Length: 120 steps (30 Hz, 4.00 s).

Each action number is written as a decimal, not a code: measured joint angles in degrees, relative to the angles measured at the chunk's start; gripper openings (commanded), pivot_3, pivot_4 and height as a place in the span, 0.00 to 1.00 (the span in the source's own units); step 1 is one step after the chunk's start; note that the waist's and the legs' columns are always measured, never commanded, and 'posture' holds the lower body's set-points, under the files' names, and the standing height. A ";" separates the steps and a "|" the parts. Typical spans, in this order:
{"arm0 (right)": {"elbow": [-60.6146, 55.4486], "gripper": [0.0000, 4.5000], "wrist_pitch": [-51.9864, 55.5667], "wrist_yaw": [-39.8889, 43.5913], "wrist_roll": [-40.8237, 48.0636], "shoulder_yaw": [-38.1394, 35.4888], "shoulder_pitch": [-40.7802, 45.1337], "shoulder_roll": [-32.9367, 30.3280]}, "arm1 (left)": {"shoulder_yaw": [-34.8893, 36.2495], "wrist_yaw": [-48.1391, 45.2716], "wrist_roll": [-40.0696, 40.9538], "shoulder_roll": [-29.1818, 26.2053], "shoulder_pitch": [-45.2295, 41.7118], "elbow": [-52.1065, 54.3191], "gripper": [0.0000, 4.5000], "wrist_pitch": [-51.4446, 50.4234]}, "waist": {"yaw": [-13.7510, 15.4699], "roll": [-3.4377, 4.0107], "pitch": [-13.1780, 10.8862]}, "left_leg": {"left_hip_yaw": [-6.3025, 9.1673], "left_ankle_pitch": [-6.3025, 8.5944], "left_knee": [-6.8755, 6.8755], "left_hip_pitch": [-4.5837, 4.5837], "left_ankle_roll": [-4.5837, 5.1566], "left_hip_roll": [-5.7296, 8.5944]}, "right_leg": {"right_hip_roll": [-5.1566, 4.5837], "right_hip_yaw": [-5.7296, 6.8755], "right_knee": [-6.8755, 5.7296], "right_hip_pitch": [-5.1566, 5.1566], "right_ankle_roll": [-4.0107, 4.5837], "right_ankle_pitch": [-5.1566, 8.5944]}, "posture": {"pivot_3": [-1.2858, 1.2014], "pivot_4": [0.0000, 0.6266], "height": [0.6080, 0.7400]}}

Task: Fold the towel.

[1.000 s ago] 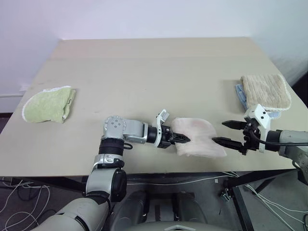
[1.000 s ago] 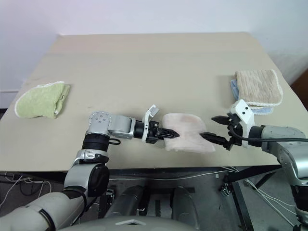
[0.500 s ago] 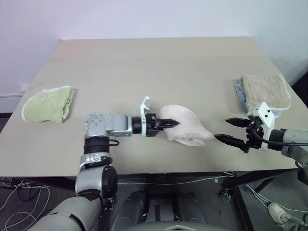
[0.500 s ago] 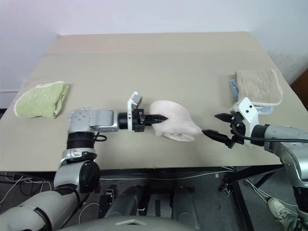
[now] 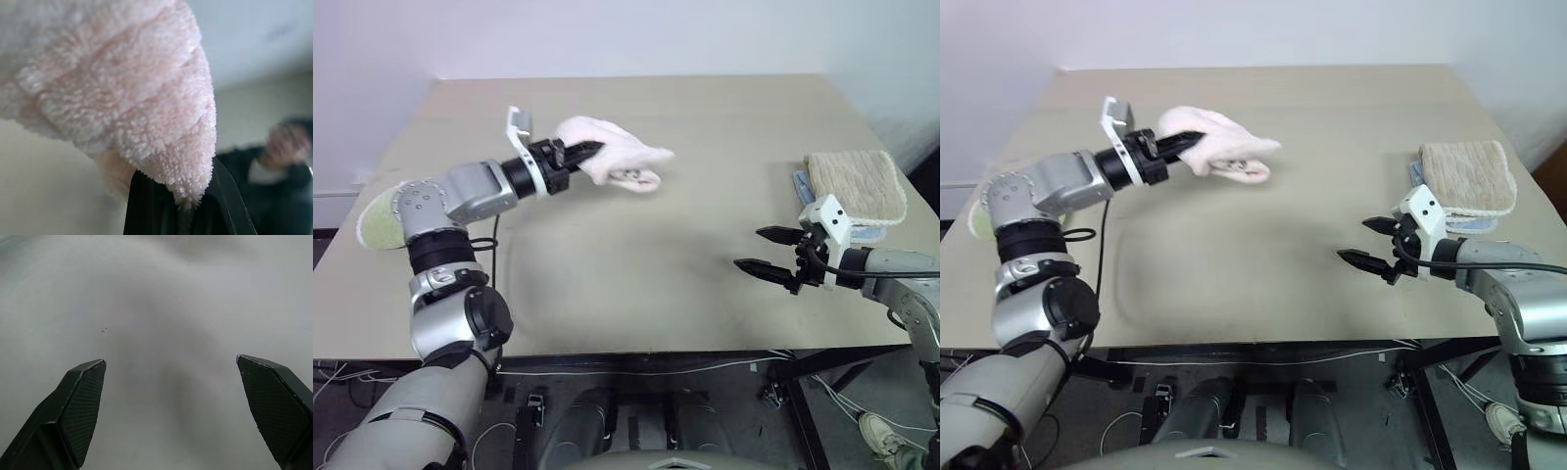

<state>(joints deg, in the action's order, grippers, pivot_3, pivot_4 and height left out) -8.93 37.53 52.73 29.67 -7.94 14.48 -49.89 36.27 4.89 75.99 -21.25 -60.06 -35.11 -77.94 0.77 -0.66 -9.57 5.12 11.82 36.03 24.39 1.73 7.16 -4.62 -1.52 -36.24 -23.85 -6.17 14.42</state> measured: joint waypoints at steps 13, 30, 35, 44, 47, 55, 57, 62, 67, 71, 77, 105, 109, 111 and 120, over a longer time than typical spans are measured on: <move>7.80 1.00 -4.24 3.90 -4.33 6.62 6.14 2.98 | 0.14 -6.58 -18.17 -22.29 -8.08 -9.57 0.01 25.59 | -0.19 -0.02 -0.01 | -0.21 -0.12 -0.15 0.05 -0.19 0.01 | 0.02 -0.18 -0.10 -0.31 0.00 -0.01 | 0.52 0.24 1.00; 19.75 1.00 -9.58 11.71 -10.44 13.00 13.14 5.21 | 14.88 -9.73 -17.52 -20.31 21.77 2.91 0.01 28.30 | -0.47 -0.33 -0.13 | -0.25 0.00 -0.05 0.03 0.02 -0.04 | 0.05 -0.31 -0.27 -0.44 0.00 -0.06 | 0.52 0.24 1.00; 22.15 1.00 -11.39 12.69 -11.94 13.61 13.73 6.06 | 16.48 -10.49 -15.45 -21.80 23.72 7.16 0.01 26.05 | -0.35 -0.32 -0.13 | -0.26 0.01 -0.01 0.00 0.02 -0.02 | 0.04 -0.31 -0.27 -0.45 0.00 -0.06 | 0.52 0.24 1.00; 22.82 1.00 -12.82 13.03 -13.85 14.22 13.87 6.58 | 10.55 -21.80 -19.22 -31.50 14.52 -5.26 0.01 26.54 | -0.25 -0.32 -0.13 | -0.28 0.00 0.02 -0.02 0.00 0.00 | 0.05 -0.23 -0.35 -0.49 0.01 -0.06 | 0.52 0.24 1.00; 22.83 1.00 -12.96 12.97 -14.08 14.22 13.82 6.61 | 5.53 -29.61 -23.75 -35.03 10.30 -13.32 0.01 28.48 | -0.31 -0.31 -0.13 | -0.28 -0.02 -0.02 -0.03 -0.02 0.00 | 0.07 -0.22 -0.36 -0.49 0.01 -0.06 | 0.52 0.24 1.00; 21.07 1.00 -12.46 12.72 -14.34 13.17 11.17 6.10 | 0.21 -47.42 -31.85 -39.77 9.87 -29.38 0.01 33.60 | -1.50 -0.30 -0.13 | -0.28 -0.02 -0.10 -0.01 -0.01 0.00 | 0.05 -0.26 -0.35 -0.56 0.01 -0.05 | 0.52 0.24 1.00; 20.61 1.00 -12.33 12.50 -14.34 12.84 10.41 5.97 | 1.73 -48.94 -31.84 -39.86 13.10 -31.33 0.01 34.94 | -1.88 -0.30 -0.13 | -0.32 -0.01 -0.11 -0.03 -0.01 -0.01 | 0.05 -0.34 -0.40 -0.56 0.02 -0.05 | 0.52 0.24 1.00; 20.23 1.00 -11.90 12.17 -14.34 11.85 9.91 5.80 | 4.07 -49.94 -32.33 -37.28 23.38 -33.47 0.01 38.63 | -1.63 -0.30 -0.13 | -0.42 -0.01 -0.08 -0.01 -0.01 -0.04 | 0.05 -0.57 -0.61 -0.63 0.04 -0.04 | 0.52 0.24 1.00; 20.72 1.00 -12.32 12.33 -14.88 11.86 11.09 5.77 | 5.88 -49.97 -32.26 -37.45 23.08 -33.79 0.01 38.75 | -1.19 -0.36 -0.14 | -0.38 -0.01 0.08 -0.02 -0.01 -0.01 | -0.03 -0.47 -0.63 -0.59 0.03 -0.04 | 0.52 0.24 1.00; 21.01 1.00 -12.83 12.33 -14.99 11.86 12.28 5.86 | 6.09 -49.70 -32.56 -37.47 21.24 -33.76 0.01 38.60 | -1.44 -0.36 -0.14 | -0.38 -0.01 -0.01 -0.03 -0.01 -0.01 | -0.01 -0.48 -0.64 -0.63 0.03 -0.04 | 0.52 0.24 1.00; 21.44 1.00 -14.11 12.08 -16.01 11.96 11.36 5.94 | 6.04 -49.06 -33.22 -35.77 21.19 -33.74 0.01 38.33 | -1.56 -0.35 -0.14 | -0.46 -0.02 -0.02 -0.01 -0.01 -0.01 | 0.01 -0.56 -0.72 -0.62 0.04 -0.04 | 0.52 0.24 1.00; 22.84 1.00 -17.30 9.40 -17.82 12.14 10.75 8.83 | 20.35 -37.92 -20.83 -26.37 37.84 -10.69 0.99 20.45 | -1.57 -0.35 -0.13 | -0.51 -0.01 0.02 -0.09 -0.01 -0.03 | 0.03 -0.69 -0.82 -0.60 0.04 -0.03 | 0.52 0.24 1.00; 23.06 1.00 -17.85 9.43 -18.21 12.59 11.09 9.76 | 19.70 -36.41 -18.94 -24.27 43.53 1.19 0.99 15.68 | -1.56 -0.34 -0.14 | -0.53 -0.01 0.00 -0.10 -0.01 -0.03 | 0.01 -0.71 -0.78 -0.55 0.04 -0.03 | 0.52 0.24 1.00; 23.31 1.00 -18.01 9.53 -18.23 12.65 11.26 9.82 | 16.94 -36.87 -18.75 -22.44 47.94 8.56 0.99 13.38 | -1.53 -0.33 -0.13 | -0.55 -0.01 -0.02 -0.11 -0.01 -0.03 | 0.01 -0.73 -0.78 -0.50 0.05 -0.03 | 0.52 0.24 1.00; 23.95 1.00 -18.17 10.24 -17.29 11.27 12.55 9.82 | 1.45 -44.96 -24.05 -17.35 59.78 41.63 0.99 24.40 | -1.30 -0.28 -0.13 | -0.57 -0.01 -0.05 -0.13 -0.02 -0.06 | -0.01 -0.74 -0.75 -0.45 0.29 0.08 | 0.52 0.24 1.00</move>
<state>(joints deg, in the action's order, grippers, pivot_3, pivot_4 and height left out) 15.02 19.35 62.97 12.38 3.33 27.03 -40.07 37.72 -40.07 51.94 -38.60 -0.28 6.53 -53.54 -0.53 -0.94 -9.69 4.55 11.82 35.98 24.26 1.71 7.11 -4.63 -2.26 -36.99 -24.30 -5.88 14.49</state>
